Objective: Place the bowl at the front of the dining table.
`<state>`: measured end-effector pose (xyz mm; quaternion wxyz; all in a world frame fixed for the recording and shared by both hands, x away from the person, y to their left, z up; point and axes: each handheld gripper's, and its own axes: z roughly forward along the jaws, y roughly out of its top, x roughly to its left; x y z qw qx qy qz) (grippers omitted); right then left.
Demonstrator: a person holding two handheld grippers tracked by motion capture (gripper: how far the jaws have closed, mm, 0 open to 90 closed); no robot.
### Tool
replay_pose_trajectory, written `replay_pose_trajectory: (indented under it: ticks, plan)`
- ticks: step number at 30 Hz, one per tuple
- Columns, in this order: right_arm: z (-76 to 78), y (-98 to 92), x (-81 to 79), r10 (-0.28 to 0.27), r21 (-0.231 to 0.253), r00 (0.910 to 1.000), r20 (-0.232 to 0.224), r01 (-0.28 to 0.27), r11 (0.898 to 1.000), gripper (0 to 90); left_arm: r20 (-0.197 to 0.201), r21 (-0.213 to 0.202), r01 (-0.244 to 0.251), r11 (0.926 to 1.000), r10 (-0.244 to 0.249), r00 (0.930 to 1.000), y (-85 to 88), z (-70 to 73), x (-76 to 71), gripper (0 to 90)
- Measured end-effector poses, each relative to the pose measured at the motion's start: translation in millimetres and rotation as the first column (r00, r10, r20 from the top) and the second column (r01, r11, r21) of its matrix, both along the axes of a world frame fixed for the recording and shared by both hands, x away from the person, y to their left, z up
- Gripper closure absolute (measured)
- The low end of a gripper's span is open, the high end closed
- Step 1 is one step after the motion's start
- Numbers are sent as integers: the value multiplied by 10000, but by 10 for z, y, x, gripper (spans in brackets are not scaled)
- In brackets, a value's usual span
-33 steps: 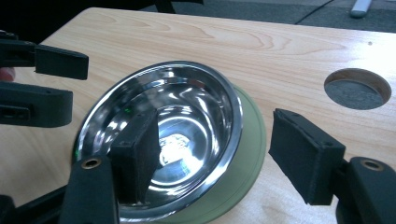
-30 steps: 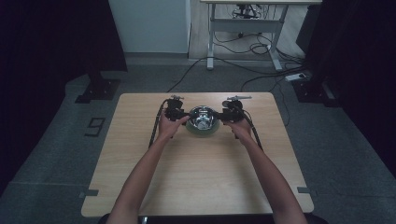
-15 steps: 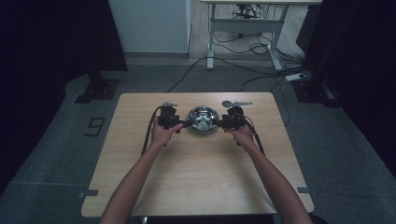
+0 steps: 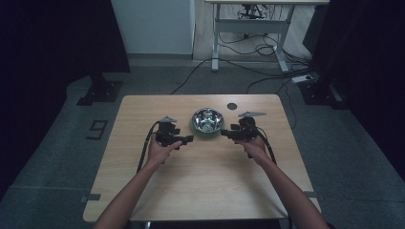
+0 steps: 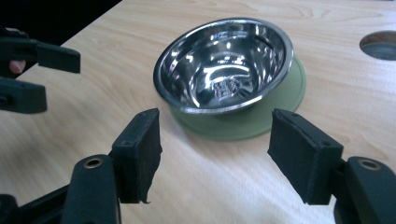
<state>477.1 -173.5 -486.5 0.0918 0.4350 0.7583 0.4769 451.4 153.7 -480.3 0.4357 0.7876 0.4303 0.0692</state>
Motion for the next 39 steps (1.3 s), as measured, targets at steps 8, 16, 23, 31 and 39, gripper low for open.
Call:
replay_pose_trajectory:
  ticks: [8,16,23,31,39]
  plan:
    - [-28,-131,-240,138,23,9998,-129,-138,9999,337,217,122,45,9999,-47,9998,64,-12,-276,196]
    - [-16,-224,-523,483,-72,9988,-41,-483,9988,335,161,276,32,9996,-36,9999,172,-72,-590,195]
    - [-60,-268,-709,735,-182,9972,-109,-737,9971,331,145,201,64,9998,-67,9999,250,-119,-776,196]
    - [-162,-345,-854,834,-262,9961,-275,-841,9961,327,134,290,1,9996,-5,9999,307,-190,-862,196]
    - [-210,-348,-872,875,-359,9958,-281,-885,9954,325,189,430,55,9991,-63,9998,310,-218,-898,196]
